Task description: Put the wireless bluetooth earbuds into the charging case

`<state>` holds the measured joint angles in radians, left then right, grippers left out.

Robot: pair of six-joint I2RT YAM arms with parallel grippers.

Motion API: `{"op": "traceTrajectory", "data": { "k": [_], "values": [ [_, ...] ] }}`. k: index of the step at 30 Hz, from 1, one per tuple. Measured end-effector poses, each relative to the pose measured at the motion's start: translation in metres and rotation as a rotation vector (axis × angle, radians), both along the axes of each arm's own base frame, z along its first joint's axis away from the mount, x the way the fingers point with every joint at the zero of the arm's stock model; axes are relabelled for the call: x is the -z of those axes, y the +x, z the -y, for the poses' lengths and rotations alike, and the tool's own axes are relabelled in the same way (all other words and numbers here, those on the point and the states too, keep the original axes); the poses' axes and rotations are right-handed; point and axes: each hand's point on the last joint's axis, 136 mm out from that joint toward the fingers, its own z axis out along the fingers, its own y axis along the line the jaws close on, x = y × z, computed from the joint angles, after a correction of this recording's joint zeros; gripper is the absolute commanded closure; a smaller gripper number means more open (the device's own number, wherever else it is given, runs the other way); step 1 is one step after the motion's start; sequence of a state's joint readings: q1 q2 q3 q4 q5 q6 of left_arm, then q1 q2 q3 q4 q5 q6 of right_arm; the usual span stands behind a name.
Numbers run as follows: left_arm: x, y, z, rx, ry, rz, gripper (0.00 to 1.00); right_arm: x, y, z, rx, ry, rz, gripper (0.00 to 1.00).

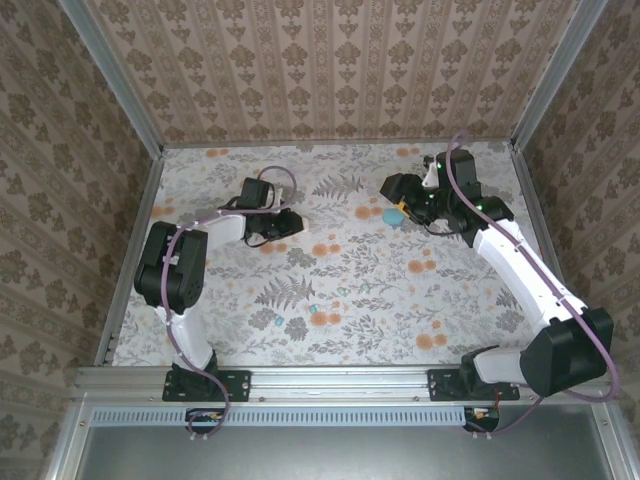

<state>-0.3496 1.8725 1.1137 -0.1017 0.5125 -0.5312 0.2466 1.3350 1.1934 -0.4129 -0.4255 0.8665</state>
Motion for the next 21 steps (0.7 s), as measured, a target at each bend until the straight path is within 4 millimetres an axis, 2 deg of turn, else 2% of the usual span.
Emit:
{"op": "traceTrajectory", "data": {
  "k": [7,13,18,21],
  "values": [
    [0.009,0.008,-0.007,-0.019,0.008,-0.034,0.76,0.017,0.001,-0.012,-0.050,0.028,-0.061,0.38],
    [0.014,0.013,-0.001,0.000,-0.014,-0.050,0.74,0.027,0.003,-0.017,-0.068,0.033,-0.088,0.38],
    [0.016,0.015,0.003,0.013,-0.033,-0.061,0.73,0.029,0.003,-0.018,-0.069,0.033,-0.092,0.38],
    [0.015,0.019,0.004,0.013,-0.028,-0.062,0.67,0.029,0.003,-0.018,-0.069,0.034,-0.095,0.38]
  ]
}}
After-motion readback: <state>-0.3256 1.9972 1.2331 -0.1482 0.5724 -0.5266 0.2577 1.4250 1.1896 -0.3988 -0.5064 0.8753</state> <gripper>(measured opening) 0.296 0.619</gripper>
